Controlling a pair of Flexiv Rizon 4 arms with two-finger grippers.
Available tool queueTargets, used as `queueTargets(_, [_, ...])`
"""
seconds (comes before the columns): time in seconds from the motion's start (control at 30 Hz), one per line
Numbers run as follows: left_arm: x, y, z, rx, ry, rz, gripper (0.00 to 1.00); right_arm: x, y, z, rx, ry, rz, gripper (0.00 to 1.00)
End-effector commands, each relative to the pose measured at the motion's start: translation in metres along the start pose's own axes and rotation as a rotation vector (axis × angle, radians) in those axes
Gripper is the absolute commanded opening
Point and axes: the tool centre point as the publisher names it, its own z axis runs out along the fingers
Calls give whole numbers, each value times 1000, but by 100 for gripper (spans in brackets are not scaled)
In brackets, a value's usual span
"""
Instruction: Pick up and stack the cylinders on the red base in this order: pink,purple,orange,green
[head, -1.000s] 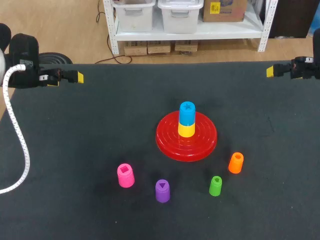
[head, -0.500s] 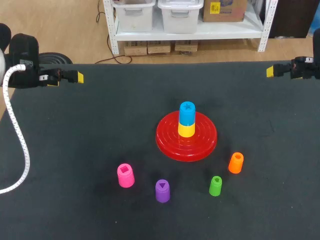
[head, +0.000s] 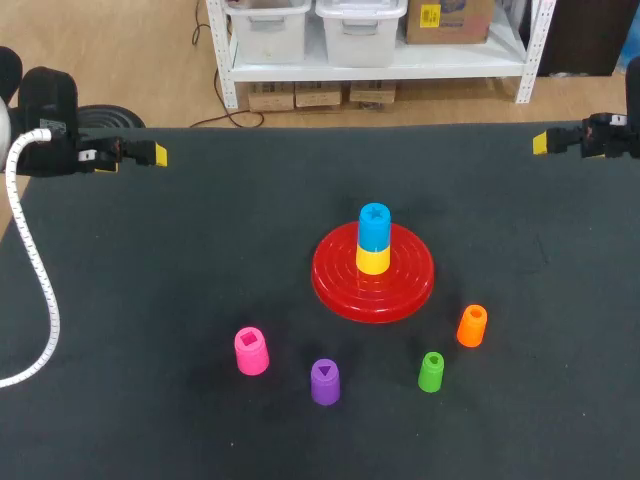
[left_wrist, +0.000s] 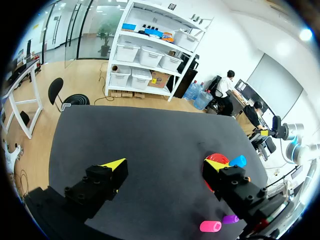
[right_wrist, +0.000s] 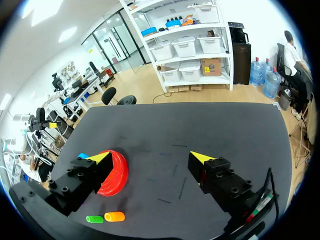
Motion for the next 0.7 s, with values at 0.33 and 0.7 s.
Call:
queueTargets(0.33, [-2,-18,-6,0,-2,229,100,0,0,0,1,0,0,100])
queueTargets(0.7, [24,-9,-26,322,113,664,100,0,0,0,1,0,0,100])
